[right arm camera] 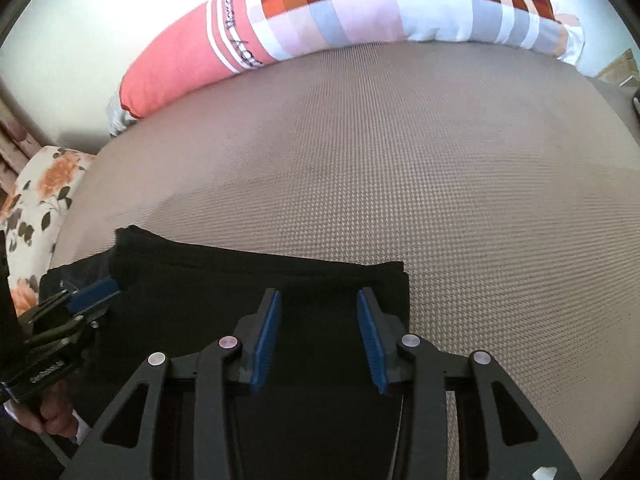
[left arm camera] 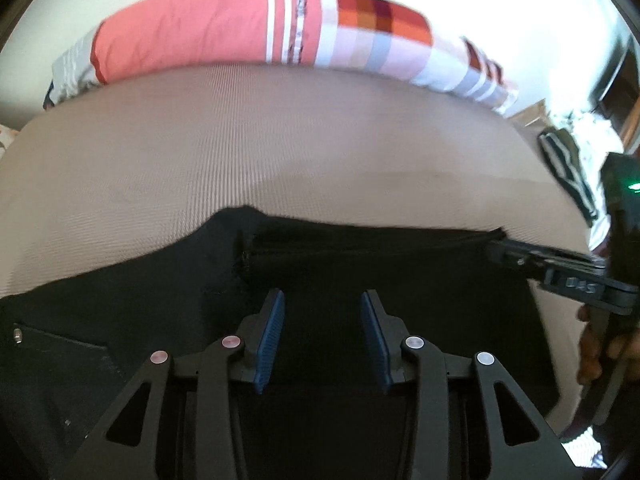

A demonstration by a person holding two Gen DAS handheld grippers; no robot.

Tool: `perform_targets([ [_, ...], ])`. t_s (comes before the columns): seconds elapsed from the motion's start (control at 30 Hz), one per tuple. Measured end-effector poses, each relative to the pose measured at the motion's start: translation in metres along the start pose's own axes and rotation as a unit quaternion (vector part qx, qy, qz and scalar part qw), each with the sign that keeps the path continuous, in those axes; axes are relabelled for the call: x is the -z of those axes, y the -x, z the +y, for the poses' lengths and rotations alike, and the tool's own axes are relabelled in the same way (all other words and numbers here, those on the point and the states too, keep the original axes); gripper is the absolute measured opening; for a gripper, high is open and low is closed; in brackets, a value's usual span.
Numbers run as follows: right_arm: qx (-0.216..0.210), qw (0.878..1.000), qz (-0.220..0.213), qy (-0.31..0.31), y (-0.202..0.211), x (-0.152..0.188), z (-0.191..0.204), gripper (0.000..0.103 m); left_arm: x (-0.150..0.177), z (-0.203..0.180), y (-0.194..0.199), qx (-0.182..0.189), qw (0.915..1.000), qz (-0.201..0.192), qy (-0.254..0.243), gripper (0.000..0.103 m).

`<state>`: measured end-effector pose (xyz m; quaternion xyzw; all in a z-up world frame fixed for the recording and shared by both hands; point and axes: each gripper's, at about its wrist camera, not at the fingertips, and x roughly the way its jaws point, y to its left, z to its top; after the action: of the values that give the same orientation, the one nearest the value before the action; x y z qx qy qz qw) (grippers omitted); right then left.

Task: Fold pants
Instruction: 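Smooth the folded jeans flat with both tools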

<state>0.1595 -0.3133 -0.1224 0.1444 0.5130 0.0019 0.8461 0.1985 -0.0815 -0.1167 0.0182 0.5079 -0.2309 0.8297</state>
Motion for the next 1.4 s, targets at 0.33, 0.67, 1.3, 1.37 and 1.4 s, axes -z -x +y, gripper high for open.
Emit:
perform_targets([
  [0.33,0.011,1.000,-0.009,0.008,0.004,0.004,0.006,0.036,0.008,-0.008,0.005,-0.022,0.9994,-0.004,-0.028,0.048],
  [0.67,0.013,0.999,-0.005,0.032,0.017,0.027,0.017,0.038,0.059,-0.010,0.029,-0.040,0.9981,-0.006,-0.046,0.052],
  [1.3,-0.002,0.997,0.030,0.071,0.030,0.084,0.050,0.046,0.089,0.009,0.086,-0.040,0.9986,-0.033,0.004,0.054],
  [1.37,-0.006,0.997,0.034,0.075,0.029,0.086,0.055,0.046,0.088,0.016,0.096,-0.045,0.9982,-0.040,0.002,0.058],
  [1.4,-0.008,0.996,0.035,0.076,0.029,0.087,0.057,0.046,0.087,0.019,0.100,-0.051,0.9978,-0.043,0.001,0.060],
])
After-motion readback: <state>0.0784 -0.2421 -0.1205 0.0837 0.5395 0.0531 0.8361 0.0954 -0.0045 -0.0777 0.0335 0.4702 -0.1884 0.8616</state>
